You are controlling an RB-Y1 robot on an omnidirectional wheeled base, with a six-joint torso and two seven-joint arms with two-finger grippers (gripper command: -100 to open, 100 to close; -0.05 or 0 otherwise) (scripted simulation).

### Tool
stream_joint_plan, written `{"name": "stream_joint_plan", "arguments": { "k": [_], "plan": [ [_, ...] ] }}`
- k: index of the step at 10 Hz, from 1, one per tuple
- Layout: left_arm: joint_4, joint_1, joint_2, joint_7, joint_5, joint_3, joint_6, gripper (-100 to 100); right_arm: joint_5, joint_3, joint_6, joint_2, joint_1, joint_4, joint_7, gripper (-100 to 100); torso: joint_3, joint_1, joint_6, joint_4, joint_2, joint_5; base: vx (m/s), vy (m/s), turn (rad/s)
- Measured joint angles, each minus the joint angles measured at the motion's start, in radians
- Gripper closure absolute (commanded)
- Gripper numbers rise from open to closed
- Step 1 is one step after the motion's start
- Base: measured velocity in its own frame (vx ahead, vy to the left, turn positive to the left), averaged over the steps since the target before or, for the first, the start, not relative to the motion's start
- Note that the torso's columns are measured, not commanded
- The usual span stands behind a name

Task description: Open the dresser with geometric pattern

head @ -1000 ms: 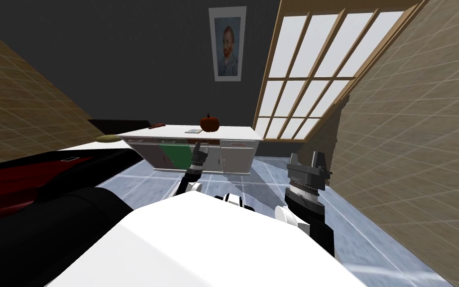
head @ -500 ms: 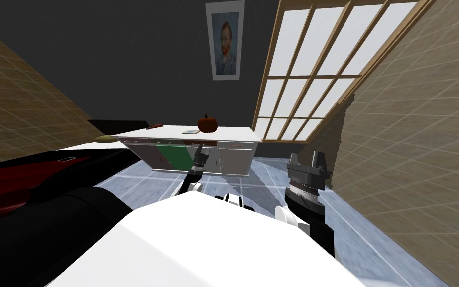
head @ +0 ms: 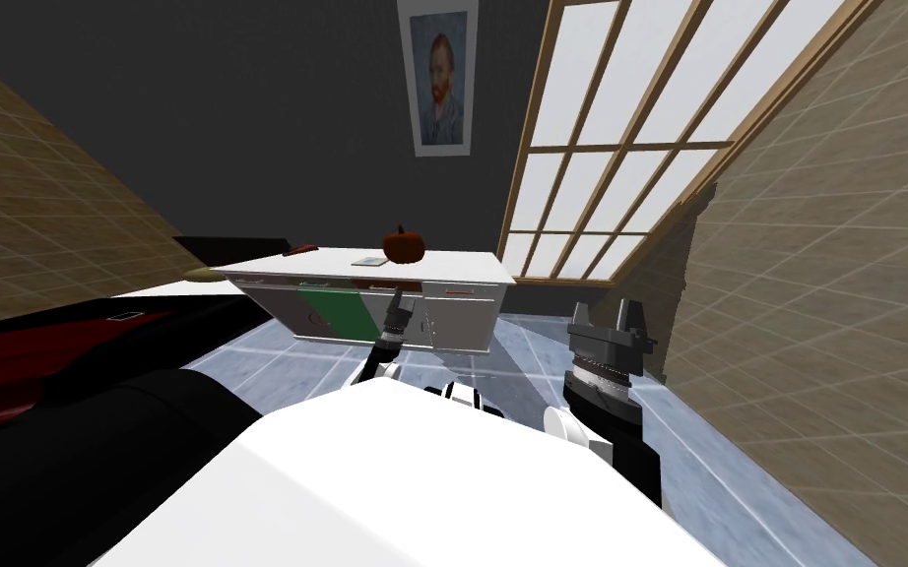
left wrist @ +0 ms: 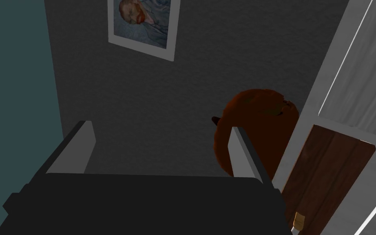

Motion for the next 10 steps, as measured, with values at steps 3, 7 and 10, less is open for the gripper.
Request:
{"name": "stream_joint_plan", "arguments": {
  "k": [3, 7, 10],
  "plan": [
    [0.095, -0.024, 0.009, 0.001, -0.002, 0.007, -0.075, -100, 0.000, 0.000, 0.000, 0.000, 0.000, 0.000, 0.000, 0, 0.000, -0.002, 0.000, 0.000, 0.000, -0.001, 0.120, -0.110, 0.030],
    [0.209, -0.057, 0.013, 0.001, -0.004, 0.015, -0.151, -100, 0.000, 0.000, 0.000, 0.000, 0.000, 0.000, 0.000, 0, 0.001, -0.001, 0.000, 0.000, 0.000, 0.000, 0.092, -0.076, 0.027],
    [0.287, -0.077, 0.009, 0.001, -0.006, 0.020, -0.202, -100, 0.000, 0.000, 0.000, 0.000, 0.000, 0.000, 0.000, 0, 0.001, 0.000, 0.000, 0.001, 0.002, 0.000, 0.075, -0.076, 0.021]
  ]
}}
